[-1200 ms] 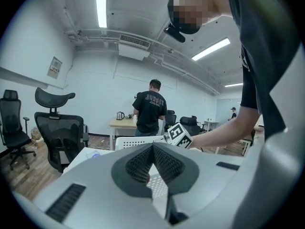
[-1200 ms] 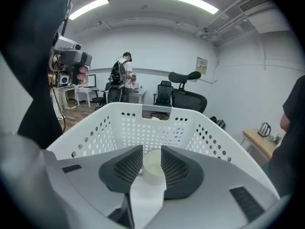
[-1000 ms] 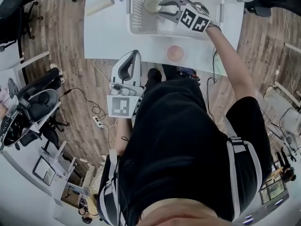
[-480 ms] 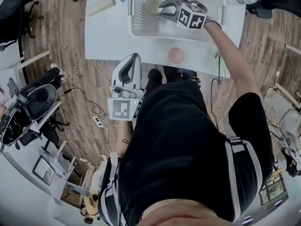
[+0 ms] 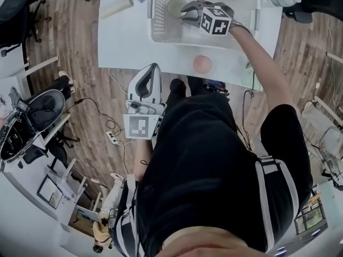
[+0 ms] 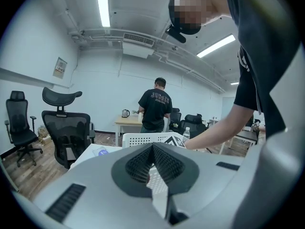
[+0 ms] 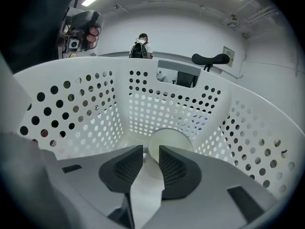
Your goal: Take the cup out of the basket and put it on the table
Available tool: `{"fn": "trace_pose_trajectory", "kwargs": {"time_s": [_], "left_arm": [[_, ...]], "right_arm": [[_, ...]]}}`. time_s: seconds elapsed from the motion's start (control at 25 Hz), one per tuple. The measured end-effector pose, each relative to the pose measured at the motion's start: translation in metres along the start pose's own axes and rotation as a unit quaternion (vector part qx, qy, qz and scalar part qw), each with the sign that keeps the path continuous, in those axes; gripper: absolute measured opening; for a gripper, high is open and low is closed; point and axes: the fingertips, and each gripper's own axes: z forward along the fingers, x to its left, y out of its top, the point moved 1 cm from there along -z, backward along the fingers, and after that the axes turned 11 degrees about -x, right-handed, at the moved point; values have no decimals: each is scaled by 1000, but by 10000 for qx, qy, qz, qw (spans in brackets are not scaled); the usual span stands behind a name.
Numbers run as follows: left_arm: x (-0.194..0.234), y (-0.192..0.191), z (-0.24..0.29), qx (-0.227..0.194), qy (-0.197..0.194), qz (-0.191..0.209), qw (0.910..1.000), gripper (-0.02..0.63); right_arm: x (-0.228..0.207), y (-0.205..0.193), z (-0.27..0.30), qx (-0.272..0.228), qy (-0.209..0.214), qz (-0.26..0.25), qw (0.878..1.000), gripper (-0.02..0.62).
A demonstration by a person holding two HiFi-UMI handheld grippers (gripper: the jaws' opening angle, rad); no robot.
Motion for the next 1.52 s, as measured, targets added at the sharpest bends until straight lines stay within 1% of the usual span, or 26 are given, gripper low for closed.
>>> {"fn": "trace_pose_trajectory", "kwargs": {"time_s": [0.24, 0.32, 0.44, 0.6, 1.08, 1.36, 1.52], "left_arm": [[0, 0, -1, 1, 4, -5, 10000, 18], [0, 1, 0, -9, -6, -8, 10000, 18], [-1, 0, 0, -15, -13, -15, 10000, 18], [0, 0, -1, -20, -2, -37, 10000, 18], [-1, 5, 0, -60, -33, -53, 10000, 19], [-6, 8, 1, -141, -120, -28, 9998, 20], [-6, 6, -1, -103, -135, 1, 9999, 18]], "right_arm": [[-2, 0, 1, 22, -46, 1, 10000, 110], [-3, -1, 1, 35, -57, -9, 10000, 89], [-2, 0, 3, 66, -29, -106, 9999, 74], [-1, 2, 6, 71, -22, -178, 9998, 32], [-2, 6, -9, 29, -98, 35, 9999, 29], [-4, 11, -20, -136, -222, 280, 9993, 29], [-6, 17, -26, -243, -341, 356, 9985, 29]]}}
